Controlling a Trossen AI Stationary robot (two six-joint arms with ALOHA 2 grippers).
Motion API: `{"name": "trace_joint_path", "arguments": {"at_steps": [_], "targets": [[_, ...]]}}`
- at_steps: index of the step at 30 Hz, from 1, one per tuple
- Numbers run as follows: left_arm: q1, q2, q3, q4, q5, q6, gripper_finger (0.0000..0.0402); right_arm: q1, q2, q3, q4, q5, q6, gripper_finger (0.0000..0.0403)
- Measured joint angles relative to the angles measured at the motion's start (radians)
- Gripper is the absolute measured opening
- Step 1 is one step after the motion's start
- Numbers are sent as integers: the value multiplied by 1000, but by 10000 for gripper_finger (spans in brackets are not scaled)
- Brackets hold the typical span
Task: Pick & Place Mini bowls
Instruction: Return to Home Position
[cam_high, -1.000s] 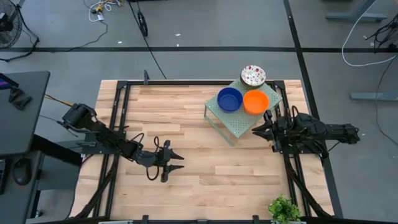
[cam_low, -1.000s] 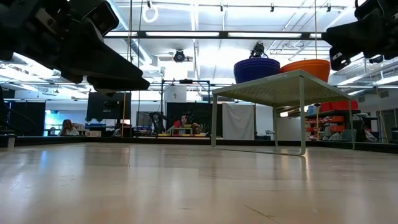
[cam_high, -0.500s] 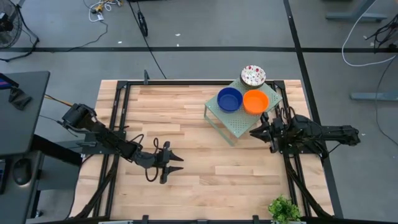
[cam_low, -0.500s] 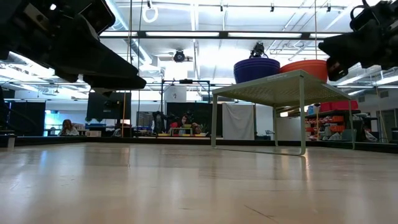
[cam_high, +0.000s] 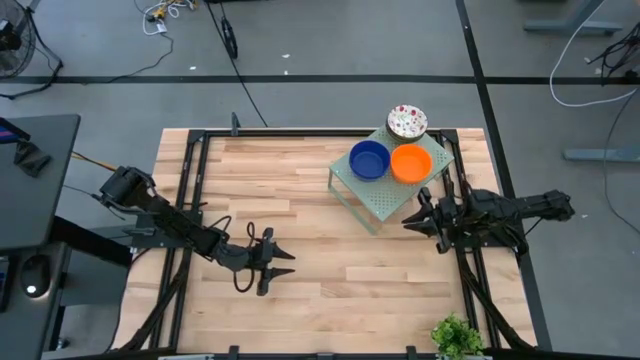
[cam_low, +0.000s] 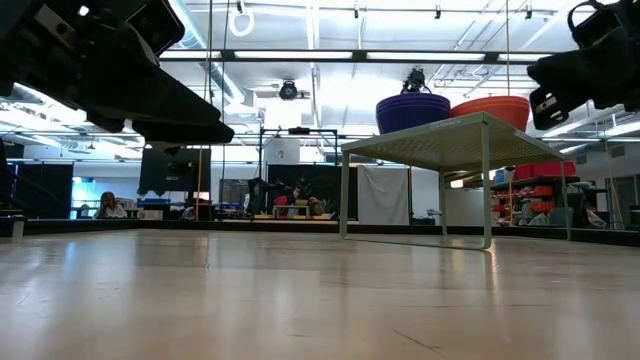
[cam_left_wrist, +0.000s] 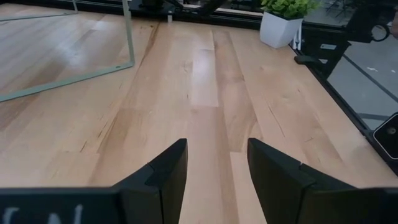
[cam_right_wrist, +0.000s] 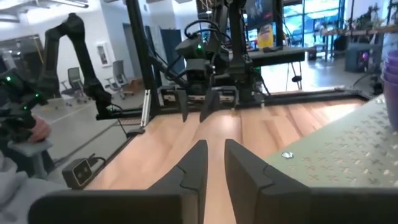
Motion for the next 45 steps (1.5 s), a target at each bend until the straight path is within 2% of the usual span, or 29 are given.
{"name": "trace_joint_path", "arguments": {"at_steps": [11, 17, 23, 25, 27, 31, 32, 40, 45], "targets": [[2, 0, 0, 0, -11, 1, 172, 17, 4, 0, -1, 18, -45, 58], [2, 0, 0, 0, -16, 1, 172, 17, 4, 0, -1, 18, -212, 58], [3, 0, -1, 10, -20, -17, 172, 17, 4, 0, -1, 18, -190, 58], [3, 0, -1, 55, -22, -20, 165, 17, 4, 0, -1, 18, -186, 58], [3, -13, -1, 95, -4, 14, 139, 17, 4, 0, -1, 18, -188, 58], [32, -123, -11, 49, 57, 79, 30, 17, 4, 0, 0, 18, -187, 58], [48, -165, -31, 22, 64, 77, 16, 17, 4, 0, 0, 18, -187, 58], [225, -630, -288, -53, 180, 47, 5, 17, 4, 0, 3, 18, -187, 58], [389, -901, -384, -171, 341, 30, 3, 17, 4, 0, 5, 18, -187, 58]]}}
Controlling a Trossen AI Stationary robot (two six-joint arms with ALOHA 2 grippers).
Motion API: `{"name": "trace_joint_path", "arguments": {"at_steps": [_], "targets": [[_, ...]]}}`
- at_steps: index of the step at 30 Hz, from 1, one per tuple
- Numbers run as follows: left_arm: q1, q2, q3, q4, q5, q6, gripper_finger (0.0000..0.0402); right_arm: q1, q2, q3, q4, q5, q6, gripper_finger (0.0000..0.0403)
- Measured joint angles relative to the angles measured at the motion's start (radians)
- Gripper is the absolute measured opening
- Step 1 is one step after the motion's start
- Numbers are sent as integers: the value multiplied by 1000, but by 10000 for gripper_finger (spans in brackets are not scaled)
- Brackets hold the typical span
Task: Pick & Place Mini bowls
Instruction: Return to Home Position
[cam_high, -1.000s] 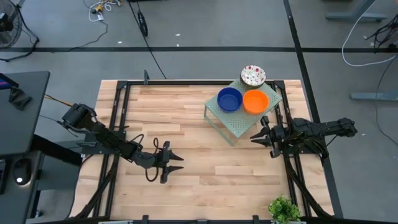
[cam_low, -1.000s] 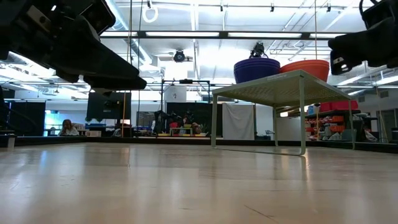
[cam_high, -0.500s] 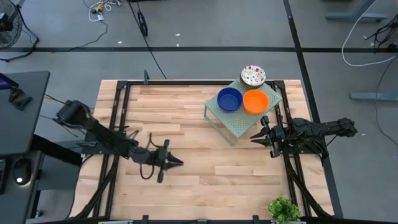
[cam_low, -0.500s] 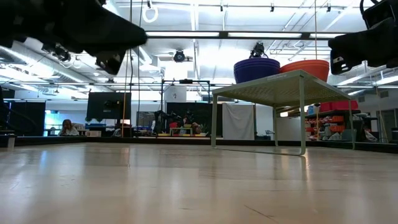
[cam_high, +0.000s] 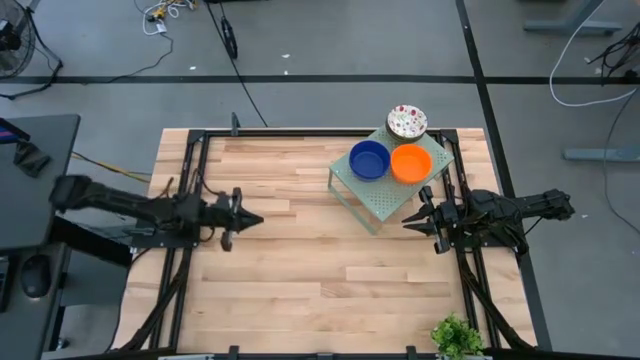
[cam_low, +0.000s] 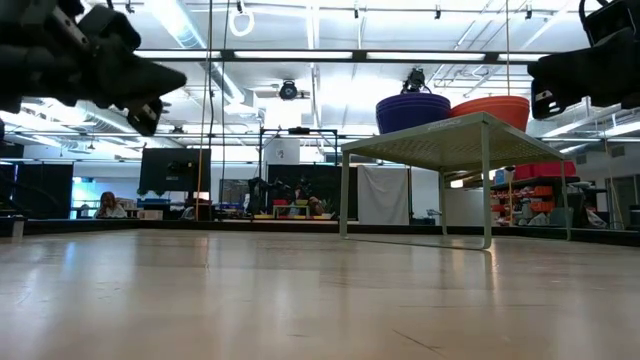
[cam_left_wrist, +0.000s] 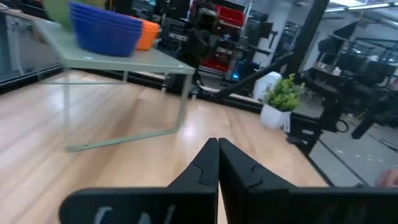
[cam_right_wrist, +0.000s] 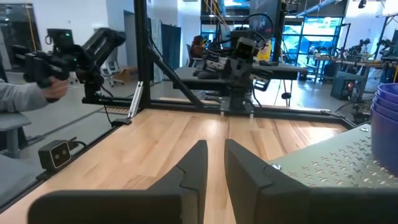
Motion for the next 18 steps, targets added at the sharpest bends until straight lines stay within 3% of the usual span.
{"name": "trace_joint_path", "arguments": {"at_steps": [7, 11, 18], "targets": [[220, -233, -22, -214, 207, 91, 2, 0, 0, 0, 0, 0, 0, 58], [277, -315, -22, -267, 314, 129, 2, 0, 0, 0, 0, 0, 0, 58], [282, -474, -22, -344, 325, 150, 1, 0, 0, 0, 0, 0, 0, 58]]}}
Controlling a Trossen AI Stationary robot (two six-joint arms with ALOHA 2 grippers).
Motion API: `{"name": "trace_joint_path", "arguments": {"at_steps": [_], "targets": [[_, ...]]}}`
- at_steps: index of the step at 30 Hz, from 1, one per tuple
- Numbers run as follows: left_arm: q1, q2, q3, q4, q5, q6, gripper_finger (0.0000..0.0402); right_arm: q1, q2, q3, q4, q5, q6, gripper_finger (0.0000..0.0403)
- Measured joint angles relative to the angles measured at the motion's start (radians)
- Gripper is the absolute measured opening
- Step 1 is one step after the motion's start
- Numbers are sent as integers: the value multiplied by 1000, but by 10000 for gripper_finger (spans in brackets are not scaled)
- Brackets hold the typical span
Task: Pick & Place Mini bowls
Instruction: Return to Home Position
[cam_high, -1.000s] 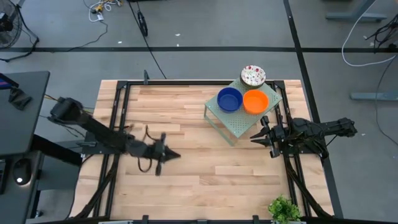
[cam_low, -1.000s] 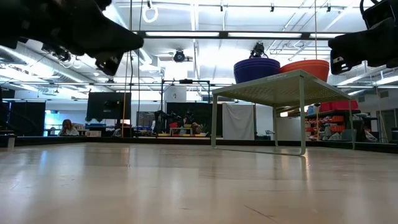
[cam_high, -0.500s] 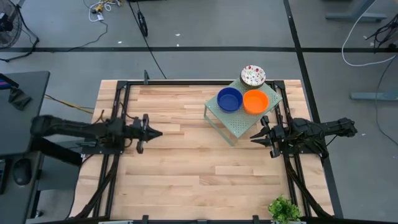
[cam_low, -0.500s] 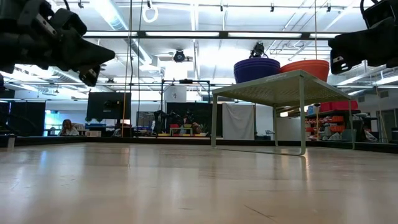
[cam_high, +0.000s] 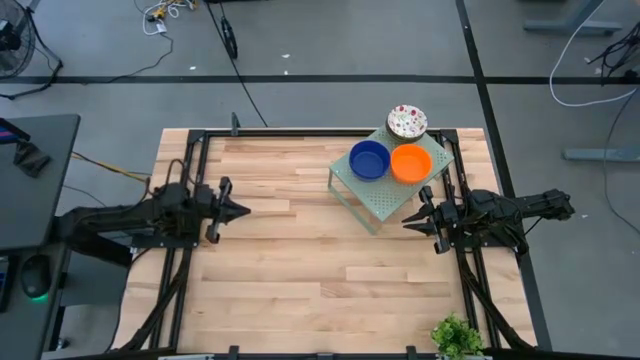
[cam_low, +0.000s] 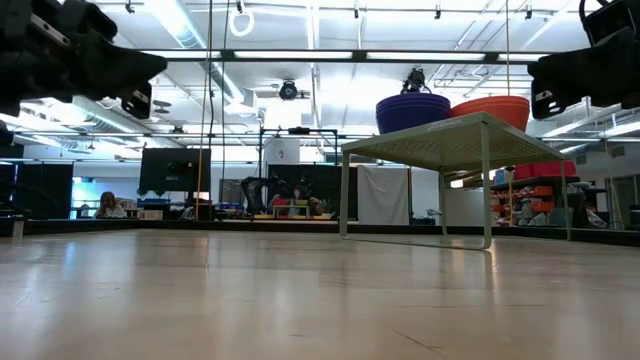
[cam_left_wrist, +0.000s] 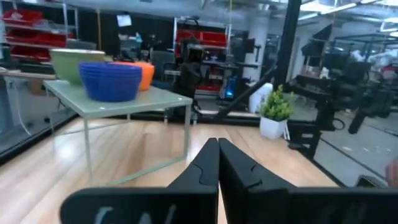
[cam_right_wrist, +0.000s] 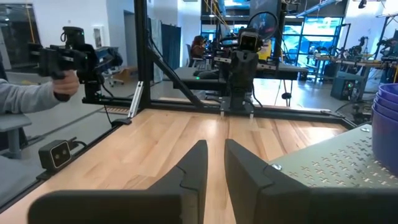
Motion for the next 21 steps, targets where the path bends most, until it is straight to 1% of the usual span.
{"name": "trace_joint_path", "arguments": {"at_steps": [5, 7, 9, 13, 14, 15, 18, 21], "targets": [[-6, -164, 0, -182, -76, -24, 1, 0, 0, 0, 0, 0, 0, 58], [-22, -168, 0, -222, -109, -31, 1, 0, 0, 0, 0, 0, 0, 58], [-48, -163, 0, -228, -157, -33, 1, 0, 1, 0, 1, 0, 0, 58], [-132, -169, 0, -230, -345, 15, 1, 0, 1, 0, 3, 0, 0, 58], [-152, -170, 0, -225, -386, 33, 1, 0, 1, 0, 4, 0, 0, 58], [-170, -167, 0, -225, -406, 47, 2, 0, 1, 0, 4, 0, 0, 58], [-212, -167, 0, -225, -421, 56, 7, 0, 1, 0, 4, 0, 0, 58], [-234, -164, 0, -230, -406, 57, 10, 0, 1, 0, 5, 0, 0, 58]]}}
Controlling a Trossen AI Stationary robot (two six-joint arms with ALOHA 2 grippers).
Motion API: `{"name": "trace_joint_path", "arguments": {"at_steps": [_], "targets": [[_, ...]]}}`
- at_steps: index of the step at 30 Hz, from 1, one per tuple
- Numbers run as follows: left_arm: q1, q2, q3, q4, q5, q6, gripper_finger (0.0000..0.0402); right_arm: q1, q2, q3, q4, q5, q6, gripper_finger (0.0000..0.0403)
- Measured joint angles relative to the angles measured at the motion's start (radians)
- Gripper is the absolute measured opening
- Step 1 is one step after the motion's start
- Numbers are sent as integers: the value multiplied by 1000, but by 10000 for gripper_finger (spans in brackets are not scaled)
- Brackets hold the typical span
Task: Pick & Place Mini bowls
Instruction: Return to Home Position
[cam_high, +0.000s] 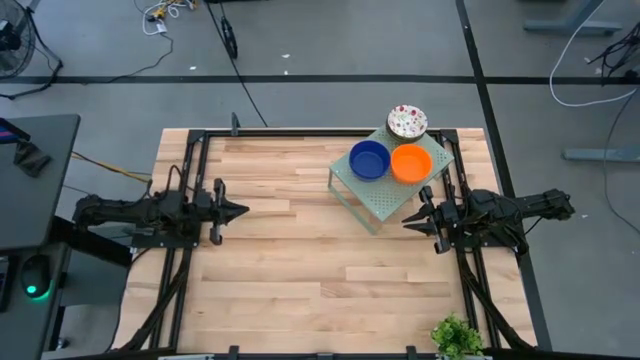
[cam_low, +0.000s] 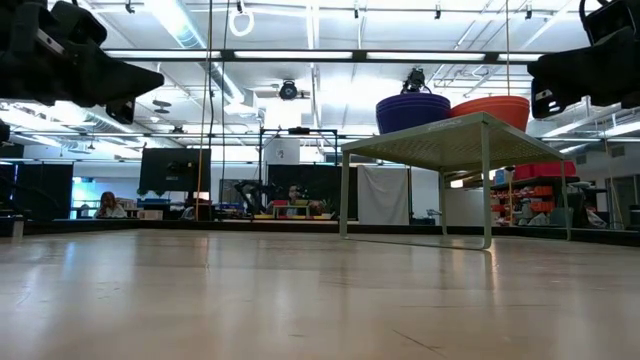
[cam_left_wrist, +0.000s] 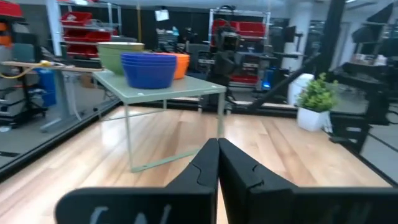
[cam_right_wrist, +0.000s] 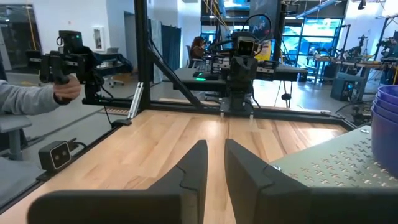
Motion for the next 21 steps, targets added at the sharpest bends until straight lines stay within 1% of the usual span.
{"name": "trace_joint_path", "arguments": {"at_steps": [5, 13, 21], "targets": [[-4, 0, 1, -11, 33, 0, 9, 0, 0, 0, 0, 0, 0, 58], [-4, 0, -1, 9, 36, 0, 15, 0, 0, 0, 1, 0, 0, 58], [-4, 0, -1, 14, 39, -1, 14, 0, 0, 0, 2, 0, 0, 58]]}}
